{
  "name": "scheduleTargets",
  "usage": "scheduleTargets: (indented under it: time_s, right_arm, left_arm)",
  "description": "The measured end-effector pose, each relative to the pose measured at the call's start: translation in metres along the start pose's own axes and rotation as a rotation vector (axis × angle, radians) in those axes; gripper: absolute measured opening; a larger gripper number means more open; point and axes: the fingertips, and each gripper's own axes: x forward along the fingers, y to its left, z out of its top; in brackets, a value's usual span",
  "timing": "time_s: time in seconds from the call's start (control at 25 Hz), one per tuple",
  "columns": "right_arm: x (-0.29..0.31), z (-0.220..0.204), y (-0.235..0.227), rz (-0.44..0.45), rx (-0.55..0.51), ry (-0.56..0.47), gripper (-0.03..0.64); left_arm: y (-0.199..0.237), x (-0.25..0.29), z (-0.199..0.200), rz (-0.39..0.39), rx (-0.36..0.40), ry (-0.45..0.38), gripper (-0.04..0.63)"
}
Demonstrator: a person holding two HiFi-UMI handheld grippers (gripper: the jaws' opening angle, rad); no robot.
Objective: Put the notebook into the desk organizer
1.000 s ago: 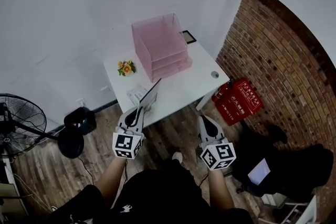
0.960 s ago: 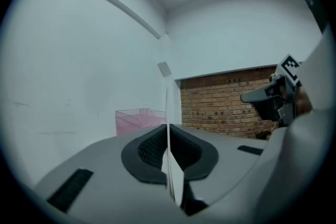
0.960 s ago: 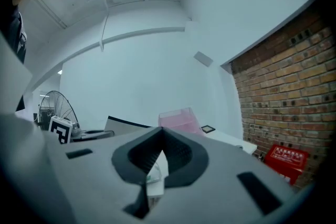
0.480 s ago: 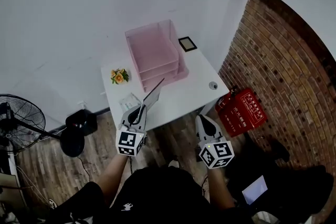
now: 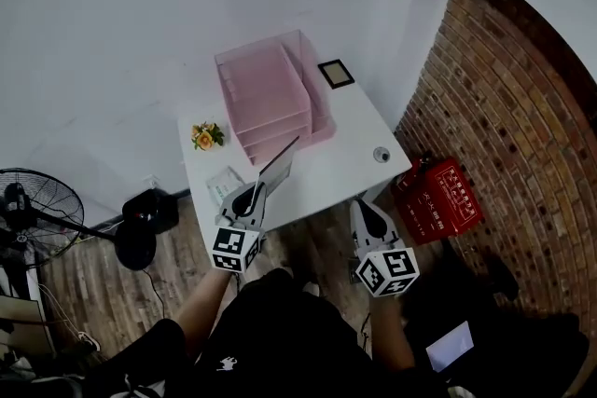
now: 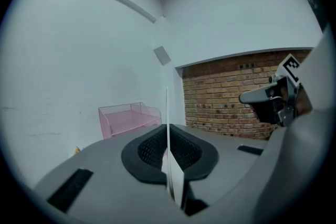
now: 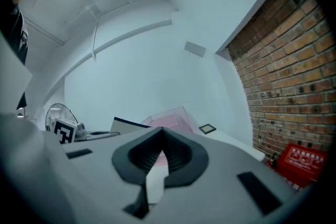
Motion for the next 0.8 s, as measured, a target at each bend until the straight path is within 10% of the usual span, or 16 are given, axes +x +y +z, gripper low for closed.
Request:
scheduleTargets:
  time_s: [0.8]
  right_arm:
    - [0.139, 0.030, -0.027, 0.034, -0.136, 0.091, 0.002]
  left_arm:
    - [0.020, 0.082, -0.030, -0.132, -0.194, 0.050, 0.011]
